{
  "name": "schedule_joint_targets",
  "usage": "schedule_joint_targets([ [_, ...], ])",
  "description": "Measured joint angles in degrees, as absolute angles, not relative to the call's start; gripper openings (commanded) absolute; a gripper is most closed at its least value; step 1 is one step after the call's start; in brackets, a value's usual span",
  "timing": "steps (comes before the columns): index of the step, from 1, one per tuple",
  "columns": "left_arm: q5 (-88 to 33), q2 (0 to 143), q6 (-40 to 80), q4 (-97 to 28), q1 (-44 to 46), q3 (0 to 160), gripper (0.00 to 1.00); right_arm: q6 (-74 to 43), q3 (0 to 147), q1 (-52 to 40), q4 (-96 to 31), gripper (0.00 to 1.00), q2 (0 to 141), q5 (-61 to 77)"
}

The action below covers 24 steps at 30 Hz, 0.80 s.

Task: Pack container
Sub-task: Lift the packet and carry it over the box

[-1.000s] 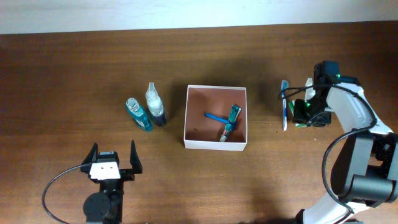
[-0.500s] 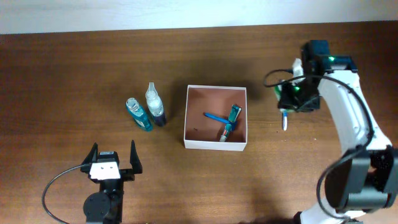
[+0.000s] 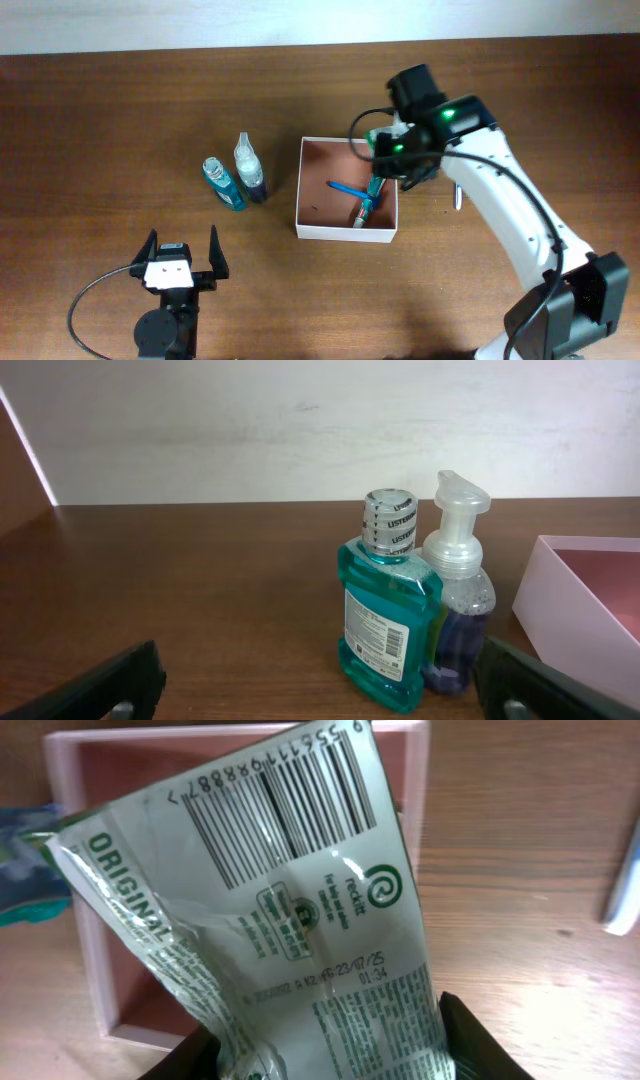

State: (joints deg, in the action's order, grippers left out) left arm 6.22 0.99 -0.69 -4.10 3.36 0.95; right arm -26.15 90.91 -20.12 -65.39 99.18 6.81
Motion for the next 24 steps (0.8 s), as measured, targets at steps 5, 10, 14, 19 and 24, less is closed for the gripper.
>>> schedule_joint_targets([
  [5,6.2,1.0,-0.7,-4.1,3.4,1.0,0.99,-30.3,90.9,-25.7,-64.4,0.35,99.2,5.0],
  [10,6.2,1.0,-0.7,-4.1,3.4,1.0,1.00,-33.1,90.9,-29.8,-64.2,0.35,99.8,0.7],
  [14,6.2,1.0,-0.7,-4.1,3.4,1.0,0.99,-35.5,90.9,-31.6,-63.7,0.35,101.2,-3.0],
  [19,6.2,1.0,-0.7,-4.1,3.4,1.0,0.99,-37.5,90.4,-31.7,-61.9,0.35,103.5,-6.0],
  [24,6.2,1.0,-0.7,-4.1,3.4,1.0,1.00,-38.9,88.9,-31.7,-60.2,0.35,105.1,-6.9],
])
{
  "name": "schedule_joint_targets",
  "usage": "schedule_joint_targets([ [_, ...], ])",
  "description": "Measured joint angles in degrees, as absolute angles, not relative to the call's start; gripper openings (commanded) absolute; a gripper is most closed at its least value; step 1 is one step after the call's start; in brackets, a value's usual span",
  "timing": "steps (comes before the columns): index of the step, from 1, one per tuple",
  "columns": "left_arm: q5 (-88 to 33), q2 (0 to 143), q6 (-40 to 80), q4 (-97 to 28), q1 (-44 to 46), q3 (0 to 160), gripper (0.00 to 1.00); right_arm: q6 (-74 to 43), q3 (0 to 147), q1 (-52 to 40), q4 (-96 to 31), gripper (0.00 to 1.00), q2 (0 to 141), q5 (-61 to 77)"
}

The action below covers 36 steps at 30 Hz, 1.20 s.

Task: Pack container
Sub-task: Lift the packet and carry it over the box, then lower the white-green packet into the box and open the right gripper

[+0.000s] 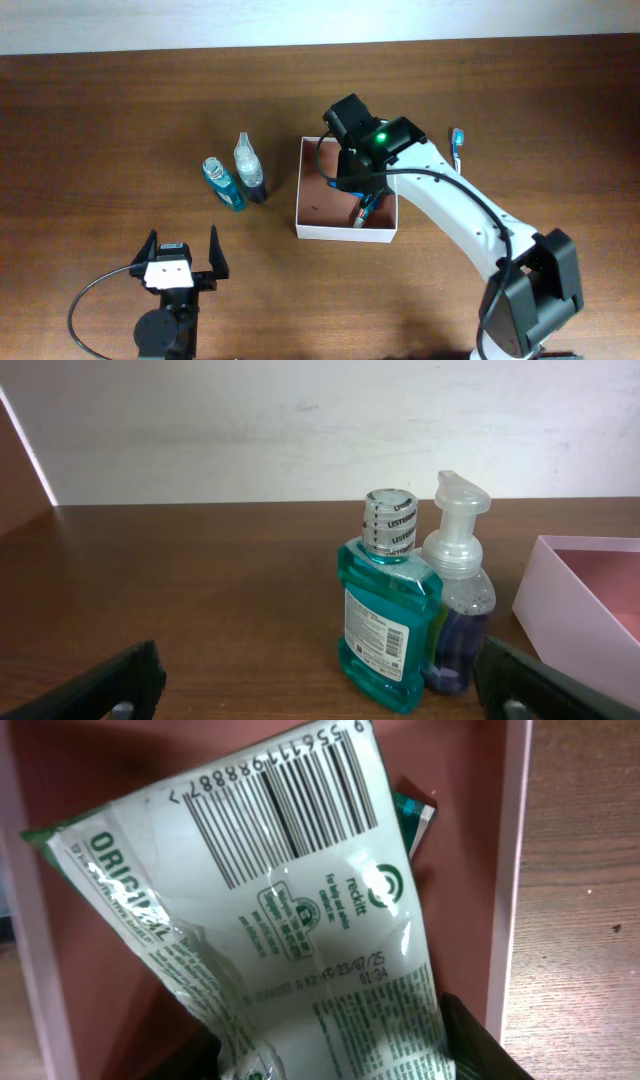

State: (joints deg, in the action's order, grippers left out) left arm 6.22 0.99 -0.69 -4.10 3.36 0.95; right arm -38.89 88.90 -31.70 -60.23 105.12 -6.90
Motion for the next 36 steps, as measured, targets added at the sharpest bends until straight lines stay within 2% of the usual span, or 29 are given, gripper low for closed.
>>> schedule_joint_targets([
  [36,6.2,1.0,-0.7,-4.1,3.4,1.0,1.00,-42.0,77.5,-30.5,-49.5,0.34,107.4,-8.2],
])
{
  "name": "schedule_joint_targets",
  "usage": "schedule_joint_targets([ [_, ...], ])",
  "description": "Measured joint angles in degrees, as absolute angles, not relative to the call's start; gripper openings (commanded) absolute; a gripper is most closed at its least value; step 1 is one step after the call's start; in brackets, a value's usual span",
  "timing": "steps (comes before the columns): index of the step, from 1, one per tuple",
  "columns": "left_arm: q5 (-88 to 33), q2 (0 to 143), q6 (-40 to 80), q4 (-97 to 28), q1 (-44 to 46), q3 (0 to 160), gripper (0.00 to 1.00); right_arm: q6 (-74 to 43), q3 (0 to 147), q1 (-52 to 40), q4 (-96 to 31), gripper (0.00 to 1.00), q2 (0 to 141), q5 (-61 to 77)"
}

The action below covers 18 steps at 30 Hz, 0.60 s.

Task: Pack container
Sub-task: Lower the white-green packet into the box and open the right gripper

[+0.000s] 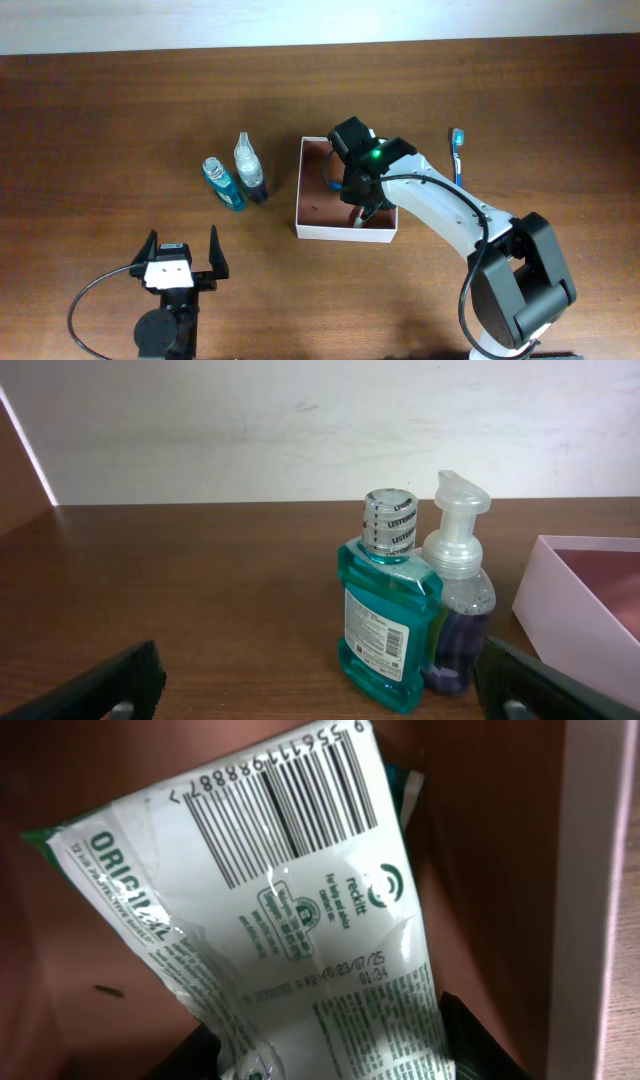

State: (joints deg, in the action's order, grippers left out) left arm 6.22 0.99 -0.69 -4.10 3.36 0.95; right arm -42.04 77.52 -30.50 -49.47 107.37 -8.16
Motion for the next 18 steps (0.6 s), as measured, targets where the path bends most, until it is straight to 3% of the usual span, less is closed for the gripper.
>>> schedule_joint_targets([
  [13,6.2,1.0,-0.7,-4.1,3.4,1.0,0.99,-42.0,76.6,-30.5,-49.0,0.36,109.9,-8.2],
  [18,6.2,1.0,-0.7,-4.1,3.4,1.0,1.00,-42.2,76.6,-30.5,-49.1,0.47,109.9,-8.2],
])
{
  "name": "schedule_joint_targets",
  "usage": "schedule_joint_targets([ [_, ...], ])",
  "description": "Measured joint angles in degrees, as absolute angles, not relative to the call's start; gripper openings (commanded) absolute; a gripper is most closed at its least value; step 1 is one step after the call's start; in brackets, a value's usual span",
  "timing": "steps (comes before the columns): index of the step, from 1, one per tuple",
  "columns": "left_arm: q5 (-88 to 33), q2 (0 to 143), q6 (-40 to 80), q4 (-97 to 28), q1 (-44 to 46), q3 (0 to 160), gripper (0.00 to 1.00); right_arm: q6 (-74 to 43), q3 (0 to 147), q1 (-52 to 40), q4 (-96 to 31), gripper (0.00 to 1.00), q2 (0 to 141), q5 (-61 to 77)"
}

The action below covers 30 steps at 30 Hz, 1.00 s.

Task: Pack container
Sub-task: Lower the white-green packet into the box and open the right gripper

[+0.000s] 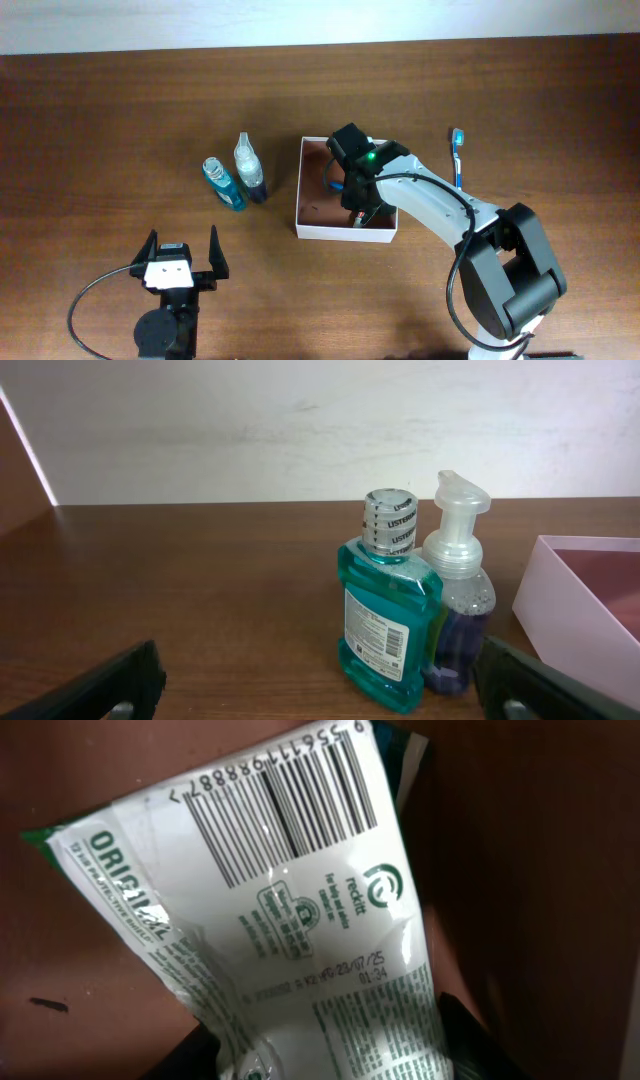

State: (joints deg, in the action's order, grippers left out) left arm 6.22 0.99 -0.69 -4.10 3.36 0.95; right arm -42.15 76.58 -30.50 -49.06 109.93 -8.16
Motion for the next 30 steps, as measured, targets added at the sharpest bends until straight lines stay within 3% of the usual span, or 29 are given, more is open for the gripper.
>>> schedule_joint_targets([
  [7,6.2,1.0,-0.7,-4.1,3.4,1.0,0.99,-42.0,76.6,-30.5,-49.2,0.54,109.9,-8.1],
  [10,6.2,1.0,-0.7,-4.1,3.4,1.0,1.00,-42.0,76.6,-30.5,-49.2,0.63,109.9,-8.1],
  [20,6.2,1.0,-0.7,-4.1,3.4,1.0,1.00,-42.0,76.6,-30.5,-49.2,0.65,109.9,-8.1],
  [30,6.2,1.0,-0.7,-4.1,3.4,1.0,1.00,-40.8,76.6,-30.5,-49.2,0.81,109.9,-8.1],
])
